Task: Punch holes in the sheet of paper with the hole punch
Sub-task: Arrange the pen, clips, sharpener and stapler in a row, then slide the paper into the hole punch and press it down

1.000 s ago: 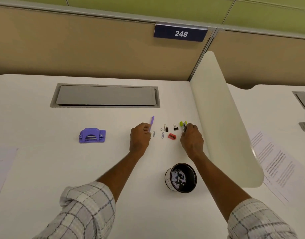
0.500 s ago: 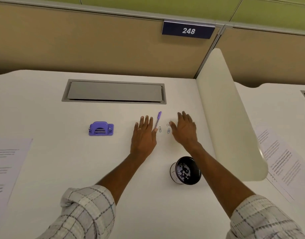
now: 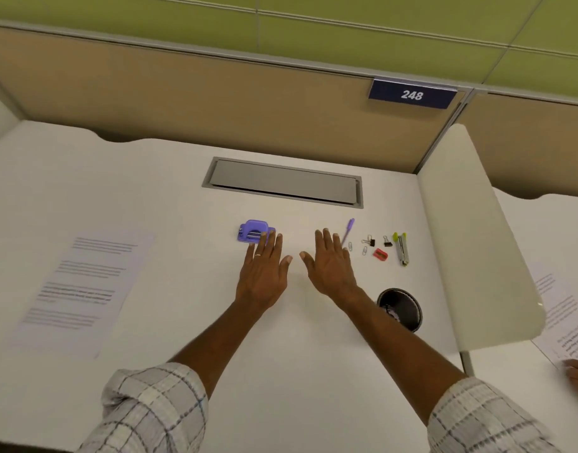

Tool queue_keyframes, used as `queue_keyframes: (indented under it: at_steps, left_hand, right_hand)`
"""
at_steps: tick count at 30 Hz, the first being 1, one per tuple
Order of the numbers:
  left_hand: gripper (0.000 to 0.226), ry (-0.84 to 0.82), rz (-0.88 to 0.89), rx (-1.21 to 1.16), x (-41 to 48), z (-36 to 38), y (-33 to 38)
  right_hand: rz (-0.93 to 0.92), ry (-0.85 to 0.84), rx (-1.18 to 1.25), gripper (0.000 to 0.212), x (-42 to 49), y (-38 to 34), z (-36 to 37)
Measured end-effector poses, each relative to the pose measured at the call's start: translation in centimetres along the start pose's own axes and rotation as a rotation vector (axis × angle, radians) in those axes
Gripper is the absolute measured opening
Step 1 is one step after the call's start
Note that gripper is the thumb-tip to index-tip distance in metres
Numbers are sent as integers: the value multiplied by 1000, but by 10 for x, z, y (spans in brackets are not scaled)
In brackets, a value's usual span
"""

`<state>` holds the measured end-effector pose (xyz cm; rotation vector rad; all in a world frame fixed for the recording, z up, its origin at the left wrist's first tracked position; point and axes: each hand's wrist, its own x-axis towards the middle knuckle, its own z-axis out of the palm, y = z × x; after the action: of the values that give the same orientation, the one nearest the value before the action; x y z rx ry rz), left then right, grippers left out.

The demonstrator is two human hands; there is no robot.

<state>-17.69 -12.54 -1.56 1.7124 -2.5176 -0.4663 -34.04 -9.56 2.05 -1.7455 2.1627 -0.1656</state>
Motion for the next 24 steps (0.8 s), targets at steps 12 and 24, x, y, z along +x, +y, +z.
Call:
queue_keyframes:
  at_steps: [12, 24]
  left_hand:
    - [76, 49, -121, 26, -96, -24, -125]
    - [67, 63, -124, 41, -167, -34, -232]
  right_hand:
    - [-113, 1, -70, 70, -51, -115, 65]
    - [-95, -24, -22, 70, -93, -221, 130]
